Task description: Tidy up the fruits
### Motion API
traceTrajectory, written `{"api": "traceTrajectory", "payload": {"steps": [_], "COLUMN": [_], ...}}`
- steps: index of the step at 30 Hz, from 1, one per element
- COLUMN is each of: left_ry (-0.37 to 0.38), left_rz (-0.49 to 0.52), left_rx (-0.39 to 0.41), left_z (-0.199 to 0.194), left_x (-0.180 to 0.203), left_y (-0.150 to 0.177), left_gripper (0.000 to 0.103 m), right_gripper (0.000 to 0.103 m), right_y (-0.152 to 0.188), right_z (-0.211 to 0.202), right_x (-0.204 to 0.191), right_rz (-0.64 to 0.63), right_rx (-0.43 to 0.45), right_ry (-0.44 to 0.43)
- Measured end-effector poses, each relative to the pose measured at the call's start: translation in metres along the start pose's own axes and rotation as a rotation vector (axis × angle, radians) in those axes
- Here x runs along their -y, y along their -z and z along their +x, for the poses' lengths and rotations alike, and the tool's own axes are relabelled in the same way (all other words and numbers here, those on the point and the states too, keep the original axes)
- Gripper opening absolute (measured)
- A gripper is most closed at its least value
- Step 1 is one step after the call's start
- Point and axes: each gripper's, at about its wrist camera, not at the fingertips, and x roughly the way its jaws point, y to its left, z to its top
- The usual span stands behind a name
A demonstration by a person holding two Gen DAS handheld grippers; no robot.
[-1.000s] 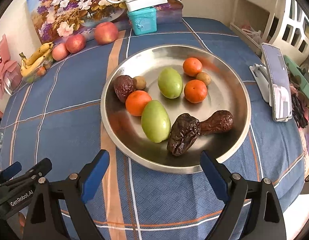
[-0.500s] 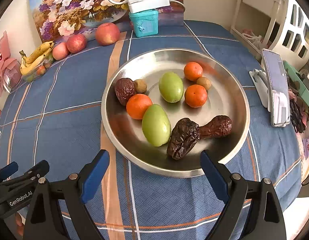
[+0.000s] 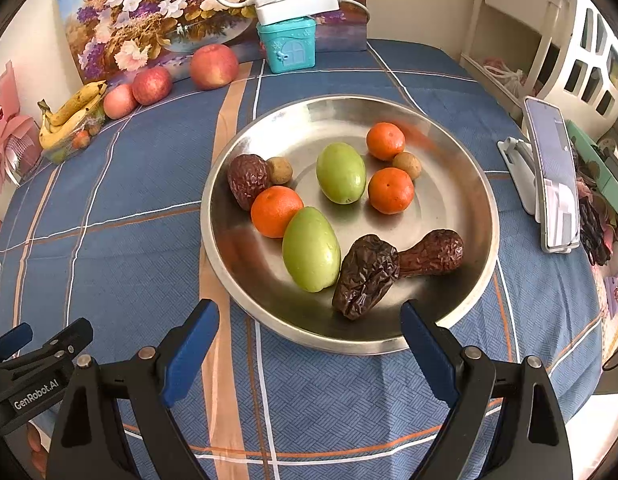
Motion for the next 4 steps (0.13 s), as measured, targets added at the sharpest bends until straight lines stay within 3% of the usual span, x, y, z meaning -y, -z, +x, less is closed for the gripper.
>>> {"api": "traceTrajectory", "payload": {"steps": [4], "left_ry": [-0.004], "left_rz": [0.003], "left_rx": [-0.002], "left_z": [0.0007], "left_x": [-0.0005], "left_y": [-0.0007], "left_gripper": [0.103], "right_gripper": [0.092], "right_y": [0.0], "right_z": [0.0002], "right_x": [0.0007], "right_rz": [0.0], "right_rx": [-0.001], "right_ry": [0.001]}}
